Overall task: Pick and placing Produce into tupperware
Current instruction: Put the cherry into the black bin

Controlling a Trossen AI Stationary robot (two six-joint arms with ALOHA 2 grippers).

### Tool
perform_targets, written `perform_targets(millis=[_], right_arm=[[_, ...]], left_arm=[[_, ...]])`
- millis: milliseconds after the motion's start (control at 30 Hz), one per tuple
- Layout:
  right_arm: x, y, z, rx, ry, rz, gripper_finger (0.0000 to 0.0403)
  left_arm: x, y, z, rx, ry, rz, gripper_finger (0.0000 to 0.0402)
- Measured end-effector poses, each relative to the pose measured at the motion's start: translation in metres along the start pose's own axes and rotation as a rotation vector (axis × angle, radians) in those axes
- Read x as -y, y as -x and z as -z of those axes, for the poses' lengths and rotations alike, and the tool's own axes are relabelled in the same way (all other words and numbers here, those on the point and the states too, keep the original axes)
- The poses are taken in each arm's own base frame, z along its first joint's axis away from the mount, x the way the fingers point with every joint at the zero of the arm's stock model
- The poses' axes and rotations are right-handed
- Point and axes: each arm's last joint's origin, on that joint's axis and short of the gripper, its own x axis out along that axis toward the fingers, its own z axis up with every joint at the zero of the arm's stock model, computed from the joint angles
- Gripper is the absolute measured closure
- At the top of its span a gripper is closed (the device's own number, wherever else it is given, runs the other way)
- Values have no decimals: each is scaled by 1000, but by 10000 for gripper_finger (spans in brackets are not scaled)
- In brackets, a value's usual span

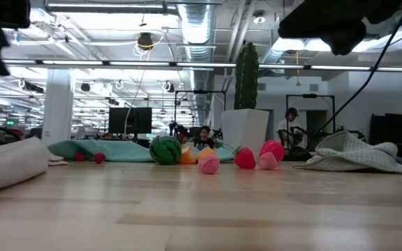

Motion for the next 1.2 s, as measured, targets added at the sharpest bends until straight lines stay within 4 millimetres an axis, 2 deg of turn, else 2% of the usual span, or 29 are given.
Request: perform_targets(millis=[133,233,433,600,833,967,1200], right_arm=[[2,0,3,-30,27,14,339],[2,1,6,-48,45,20,339],[4,1,8,-68,63,29,339],[4,1,10,-83,78,36,339],[4,2,12,-94,91,35,339],[4,2,12,-101,98,40,339],[4,2,12,-99,96,39,339]], left_arm=[[10,-6,11,-119,65,-157,228],[18,-19,25,-193,73,-275,228],[51,-32,40,-222,38,-335,228],[69,-41,54,-249,35,-426,228],[66,-55,75,-325,95,-594,228],[66,-62,83,-350,112,-591,228],[68,-63,85,-327,137,-573,228]])
